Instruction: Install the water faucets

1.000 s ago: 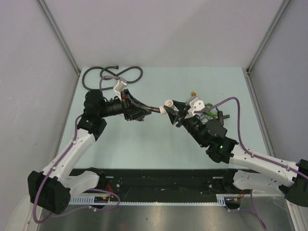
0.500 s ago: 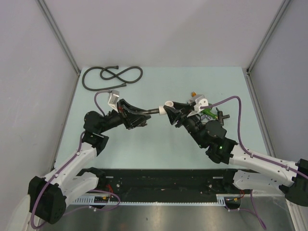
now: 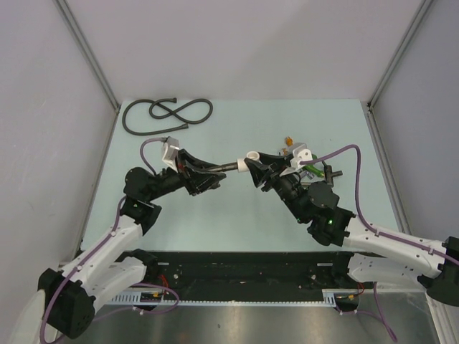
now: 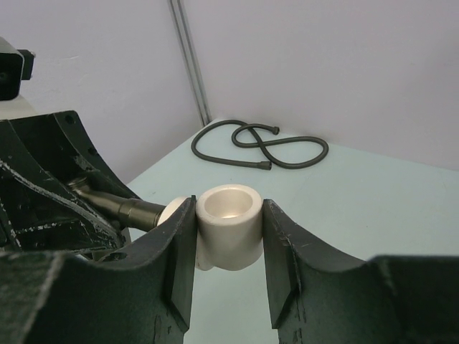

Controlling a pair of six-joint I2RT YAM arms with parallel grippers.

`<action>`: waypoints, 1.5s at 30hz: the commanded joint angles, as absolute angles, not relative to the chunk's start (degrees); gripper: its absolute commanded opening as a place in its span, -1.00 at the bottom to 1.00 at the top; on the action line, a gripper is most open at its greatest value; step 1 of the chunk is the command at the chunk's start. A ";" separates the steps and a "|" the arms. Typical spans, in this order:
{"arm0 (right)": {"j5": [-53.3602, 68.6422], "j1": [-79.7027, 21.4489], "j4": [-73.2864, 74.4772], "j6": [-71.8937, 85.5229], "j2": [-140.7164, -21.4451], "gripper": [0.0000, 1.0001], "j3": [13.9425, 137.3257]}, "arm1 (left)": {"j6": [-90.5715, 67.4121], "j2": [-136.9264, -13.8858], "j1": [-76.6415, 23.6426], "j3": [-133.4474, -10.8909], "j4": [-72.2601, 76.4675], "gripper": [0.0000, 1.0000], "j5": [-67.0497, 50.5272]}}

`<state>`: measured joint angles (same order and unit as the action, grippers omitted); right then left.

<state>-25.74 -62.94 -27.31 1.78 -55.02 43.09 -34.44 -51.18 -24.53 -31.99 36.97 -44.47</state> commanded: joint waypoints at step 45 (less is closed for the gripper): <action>-22.15 -60.82 2.37 24.43 -51.15 -1.00 54.32 | 17.58 -47.38 -37.26 -43.95 11.51 -1.00 -38.50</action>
